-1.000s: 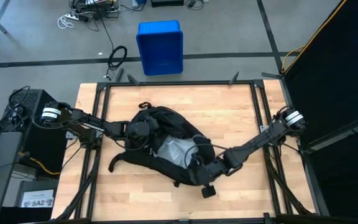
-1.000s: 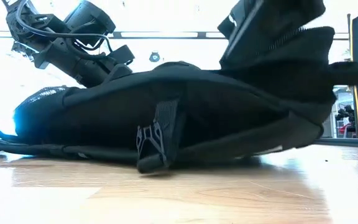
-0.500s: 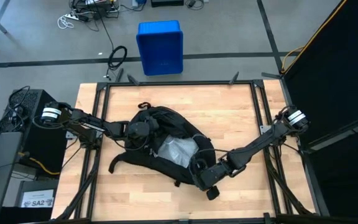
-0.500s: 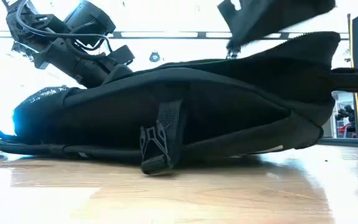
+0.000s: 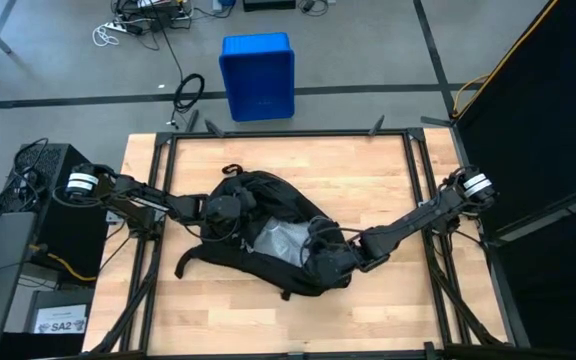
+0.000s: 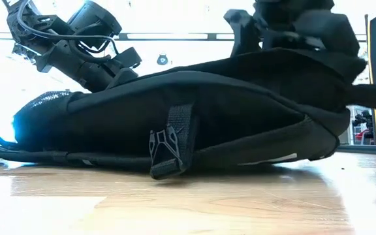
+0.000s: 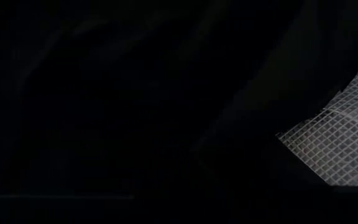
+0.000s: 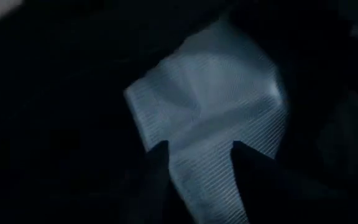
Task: Unpack backpack
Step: Remove the zip bag from the backpack
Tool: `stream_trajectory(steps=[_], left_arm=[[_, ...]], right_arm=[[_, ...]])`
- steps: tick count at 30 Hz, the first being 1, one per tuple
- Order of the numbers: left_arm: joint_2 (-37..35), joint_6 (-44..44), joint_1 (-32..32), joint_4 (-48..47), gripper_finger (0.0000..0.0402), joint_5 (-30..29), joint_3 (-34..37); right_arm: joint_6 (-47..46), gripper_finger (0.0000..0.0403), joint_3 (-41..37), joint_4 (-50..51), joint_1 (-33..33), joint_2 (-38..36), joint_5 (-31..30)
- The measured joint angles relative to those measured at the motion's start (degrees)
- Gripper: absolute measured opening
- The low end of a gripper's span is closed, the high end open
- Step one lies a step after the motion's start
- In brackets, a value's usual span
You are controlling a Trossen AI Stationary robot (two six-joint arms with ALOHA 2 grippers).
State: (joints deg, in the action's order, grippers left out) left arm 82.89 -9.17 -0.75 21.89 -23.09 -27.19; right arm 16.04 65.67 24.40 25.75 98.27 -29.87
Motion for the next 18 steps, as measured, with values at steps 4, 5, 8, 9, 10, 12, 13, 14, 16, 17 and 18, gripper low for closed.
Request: stream_trajectory(steps=[4,5,8,9,10,12,13,14,16,17,18], left_arm=[[0.0,-0.1,0.0,0.0,0.0097,0.1,0.0],[0.0,-0.1,0.0,0.0,0.0097,0.1,0.0],[0.0,-0.2,0.0,0.0,0.0097,0.0,0.0],[0.0,-0.2,0.0,0.0,0.0097,0.0,0.0],[0.0,-0.2,0.0,0.0,0.0097,0.0,0.0],[0.0,-0.3,0.0,0.1,0.0097,0.0,0.0],[0.0,-0.2,0.0,0.2,0.0097,0.0,0.1],[0.0,-0.2,0.0,0.6,0.0097,-0.1,0.1],[0.0,-0.2,0.0,1.0,0.0097,-0.2,0.1],[0.0,-0.1,0.0,1.1,0.0097,-0.2,0.1],[0.0,-0.1,0.0,1.2,0.0097,-0.1,0.1]], right_arm=[[0.0,0.0221,-5.1,-2.2,-1.0,0.0,0.0],[0.3,0.0235,-6.3,-3.2,-1.2,0.0,-0.4],[2.4,0.027,-9.0,-6.4,-1.3,0.0,-3.9],[3.5,0.0278,-9.9,-8.0,-1.3,0.0,-5.0],[4.9,0.0285,-10.7,-9.5,-1.3,0.0,-5.9],[8.2,0.0293,-11.9,-12.2,-1.9,0.0,-7.0],[10.0,0.0295,-12.4,-13.6,-2.2,0.0,-7.5],[11.6,0.0296,-12.9,-15.2,-2.7,0.0,-7.6],[13.9,0.0295,-13.8,-18.4,-3.7,0.0,-7.7],[14.6,0.0293,-14.2,-19.7,-4.2,0.0,-7.6],[15.0,0.0289,-14.5,-20.7,-4.8,0.0,-7.6]])
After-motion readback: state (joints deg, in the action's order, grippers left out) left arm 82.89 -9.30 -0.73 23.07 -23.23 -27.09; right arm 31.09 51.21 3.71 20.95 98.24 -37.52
